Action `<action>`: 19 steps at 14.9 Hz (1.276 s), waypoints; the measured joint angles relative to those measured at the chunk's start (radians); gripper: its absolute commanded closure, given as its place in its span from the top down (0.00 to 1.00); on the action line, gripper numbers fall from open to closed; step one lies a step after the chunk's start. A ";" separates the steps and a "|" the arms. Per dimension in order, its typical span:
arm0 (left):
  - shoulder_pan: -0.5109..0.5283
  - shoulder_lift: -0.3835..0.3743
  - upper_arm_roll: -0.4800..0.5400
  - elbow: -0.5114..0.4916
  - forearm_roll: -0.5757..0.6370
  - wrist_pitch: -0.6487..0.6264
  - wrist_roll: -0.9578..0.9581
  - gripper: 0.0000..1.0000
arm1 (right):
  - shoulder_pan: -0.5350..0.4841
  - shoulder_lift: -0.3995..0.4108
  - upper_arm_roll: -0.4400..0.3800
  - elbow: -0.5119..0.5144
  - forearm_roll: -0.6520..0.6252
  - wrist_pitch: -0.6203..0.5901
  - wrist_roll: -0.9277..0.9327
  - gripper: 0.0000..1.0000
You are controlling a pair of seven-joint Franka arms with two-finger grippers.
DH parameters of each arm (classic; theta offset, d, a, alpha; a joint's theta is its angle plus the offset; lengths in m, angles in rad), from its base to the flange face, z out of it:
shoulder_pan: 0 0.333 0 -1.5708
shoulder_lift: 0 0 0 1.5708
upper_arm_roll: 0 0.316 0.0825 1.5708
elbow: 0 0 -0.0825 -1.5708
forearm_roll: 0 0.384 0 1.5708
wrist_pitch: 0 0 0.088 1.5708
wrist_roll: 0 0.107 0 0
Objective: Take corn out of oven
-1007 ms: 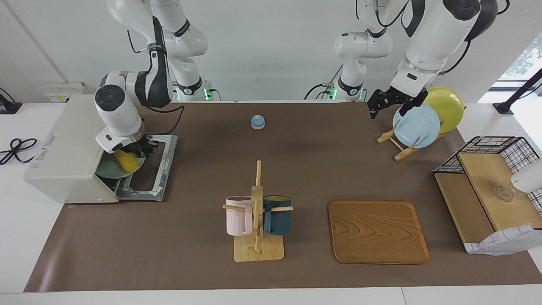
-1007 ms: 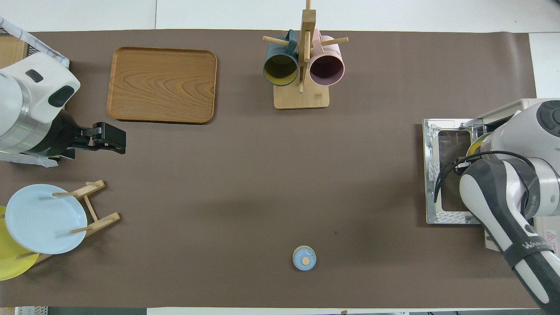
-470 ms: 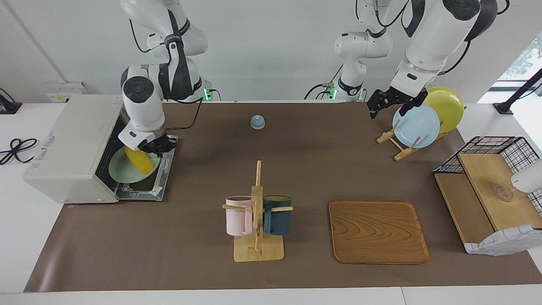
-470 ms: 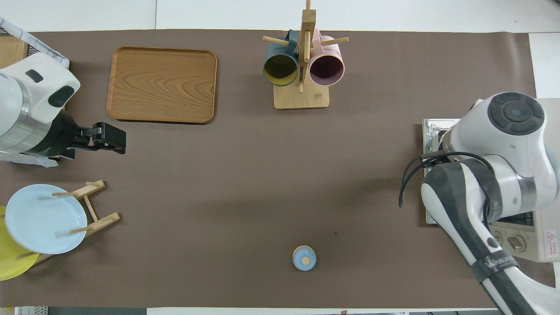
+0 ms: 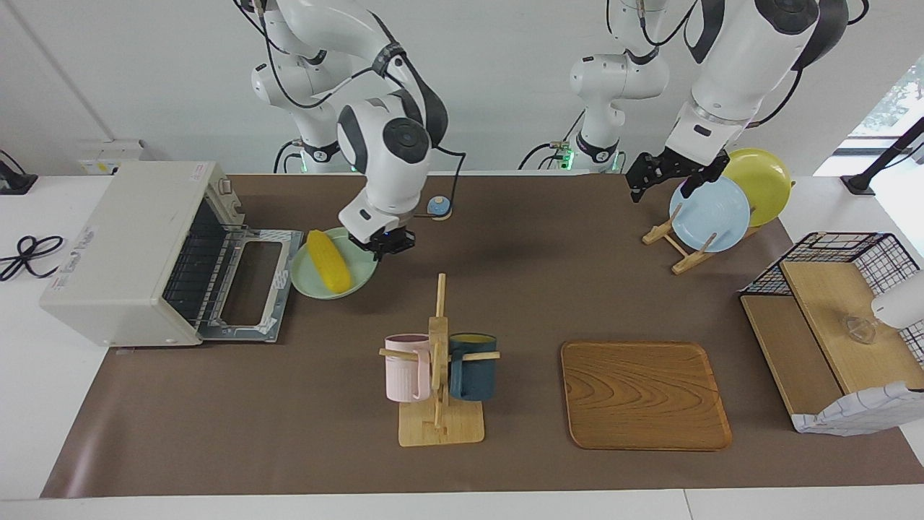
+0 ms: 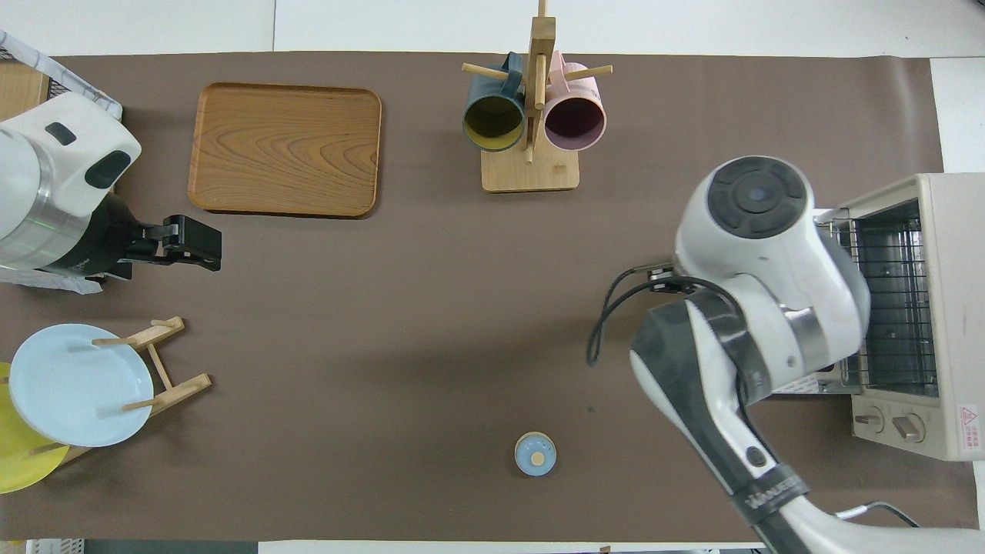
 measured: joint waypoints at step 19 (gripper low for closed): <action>0.050 0.000 0.002 0.000 0.000 0.007 -0.001 1.00 | 0.105 0.169 0.000 0.137 0.136 0.175 0.264 0.16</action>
